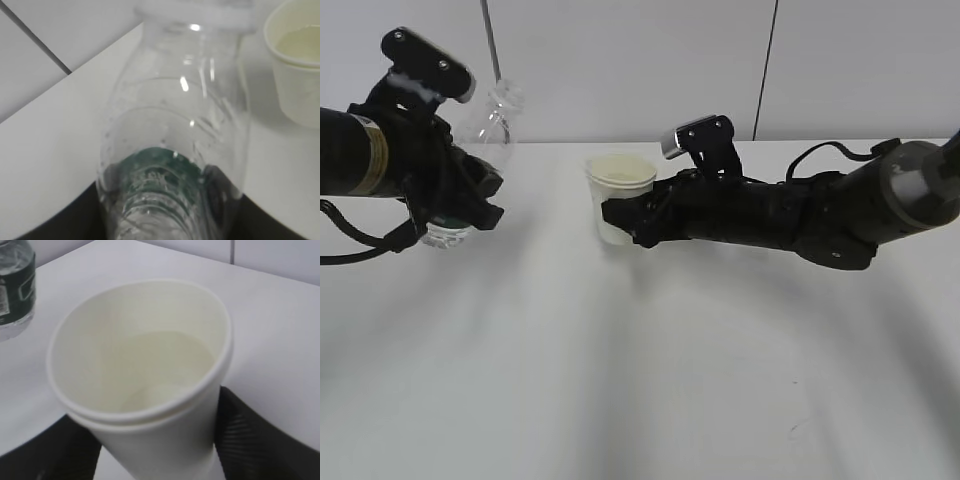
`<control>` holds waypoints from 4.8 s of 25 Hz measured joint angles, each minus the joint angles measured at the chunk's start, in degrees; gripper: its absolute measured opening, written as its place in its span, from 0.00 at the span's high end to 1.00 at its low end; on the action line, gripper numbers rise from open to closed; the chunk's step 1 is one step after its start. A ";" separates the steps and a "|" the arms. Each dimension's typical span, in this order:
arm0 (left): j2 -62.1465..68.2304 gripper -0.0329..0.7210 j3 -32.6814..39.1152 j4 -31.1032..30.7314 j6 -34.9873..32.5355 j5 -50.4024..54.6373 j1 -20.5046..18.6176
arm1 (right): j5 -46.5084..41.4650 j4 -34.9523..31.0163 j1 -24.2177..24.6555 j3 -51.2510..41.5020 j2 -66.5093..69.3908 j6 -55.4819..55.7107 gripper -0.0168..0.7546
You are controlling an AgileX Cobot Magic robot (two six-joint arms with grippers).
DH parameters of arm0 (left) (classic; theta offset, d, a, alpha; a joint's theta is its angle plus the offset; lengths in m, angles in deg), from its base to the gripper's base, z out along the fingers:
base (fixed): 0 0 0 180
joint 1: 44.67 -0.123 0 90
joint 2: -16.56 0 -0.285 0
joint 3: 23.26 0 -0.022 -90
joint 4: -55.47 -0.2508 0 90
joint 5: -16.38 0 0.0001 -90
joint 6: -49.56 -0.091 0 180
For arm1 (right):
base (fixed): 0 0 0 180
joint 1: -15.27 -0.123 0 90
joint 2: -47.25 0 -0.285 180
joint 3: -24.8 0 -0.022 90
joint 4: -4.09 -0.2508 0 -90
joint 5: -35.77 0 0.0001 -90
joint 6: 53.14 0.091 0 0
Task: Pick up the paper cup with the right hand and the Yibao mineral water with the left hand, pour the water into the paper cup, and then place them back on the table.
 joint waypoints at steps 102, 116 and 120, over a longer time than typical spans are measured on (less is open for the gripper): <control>37.87 0.53 -17.78 41.73 -33.58 -53.29 -14.88 | 4.53 -31.44 9.14 0.00 8.92 -22.58 0.33; 37.87 0.53 -17.78 41.78 -33.58 -53.46 -14.88 | 4.67 -31.67 9.14 0.00 8.92 -23.14 0.33; 37.87 0.53 -17.78 41.78 -33.58 -53.46 -14.88 | 5.09 -31.70 9.14 0.00 8.92 -23.14 0.33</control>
